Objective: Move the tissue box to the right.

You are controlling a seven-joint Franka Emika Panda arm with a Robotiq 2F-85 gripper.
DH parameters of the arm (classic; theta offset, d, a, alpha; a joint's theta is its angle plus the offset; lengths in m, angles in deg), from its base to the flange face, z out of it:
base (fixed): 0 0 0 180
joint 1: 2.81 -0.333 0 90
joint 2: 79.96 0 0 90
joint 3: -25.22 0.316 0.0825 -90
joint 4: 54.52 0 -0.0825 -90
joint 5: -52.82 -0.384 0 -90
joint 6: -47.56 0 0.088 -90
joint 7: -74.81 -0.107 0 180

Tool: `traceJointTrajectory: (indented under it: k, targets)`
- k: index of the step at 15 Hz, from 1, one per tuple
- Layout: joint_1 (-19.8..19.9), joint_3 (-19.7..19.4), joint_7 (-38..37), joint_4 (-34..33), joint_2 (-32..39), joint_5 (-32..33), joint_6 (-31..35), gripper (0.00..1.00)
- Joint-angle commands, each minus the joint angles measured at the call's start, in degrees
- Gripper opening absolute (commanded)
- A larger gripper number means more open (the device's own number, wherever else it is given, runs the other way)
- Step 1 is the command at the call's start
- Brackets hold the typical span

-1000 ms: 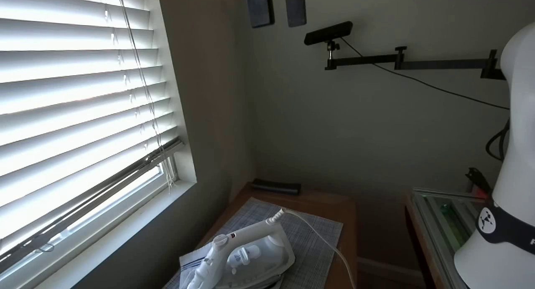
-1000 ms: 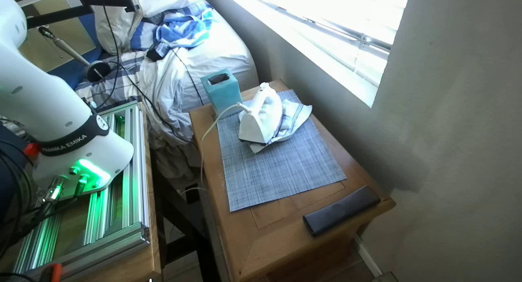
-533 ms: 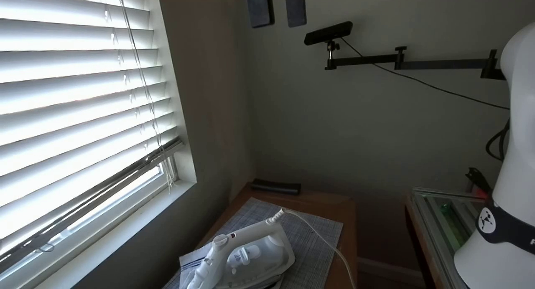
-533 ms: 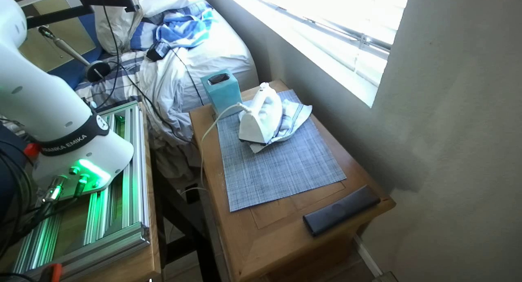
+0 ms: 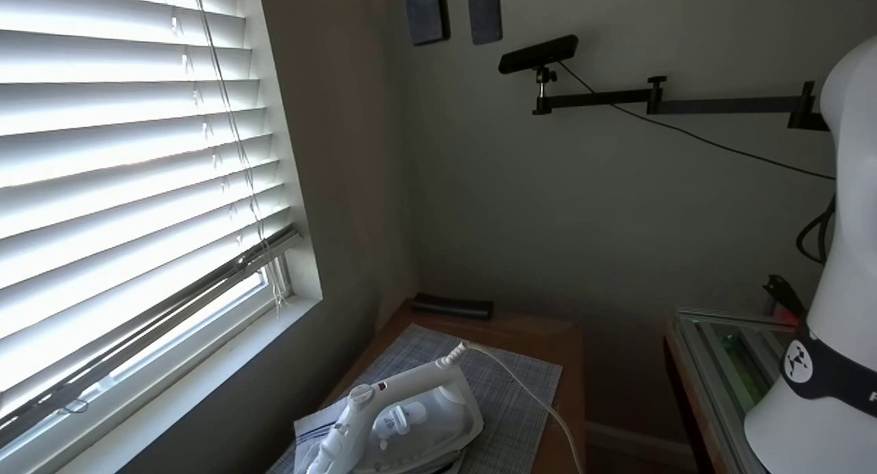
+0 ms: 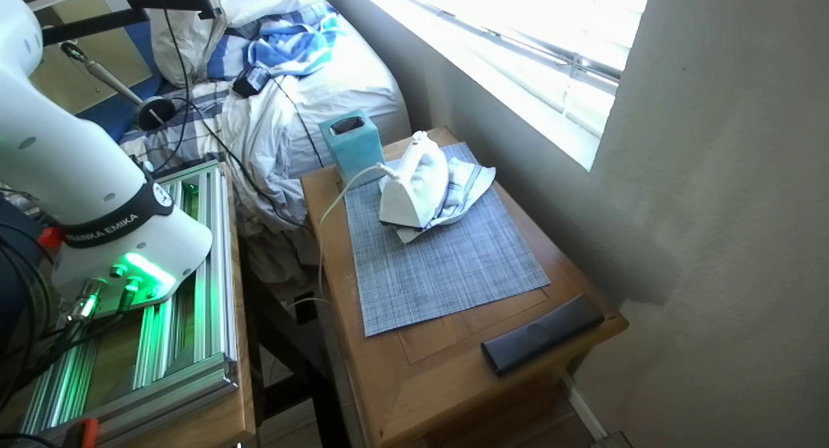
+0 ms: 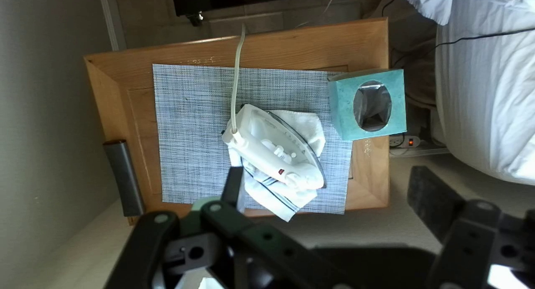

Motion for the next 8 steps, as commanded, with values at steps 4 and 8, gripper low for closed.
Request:
traceJointTrajectory:
  k: [4, 8]
  targets:
    - [-3.0, -3.7, 7.4, 2.2, 5.5, -7.5, 7.2, 1.00]
    - [-3.1, -3.1, 6.5, 4.1, 12.8, -11.0, 8.6, 1.00]
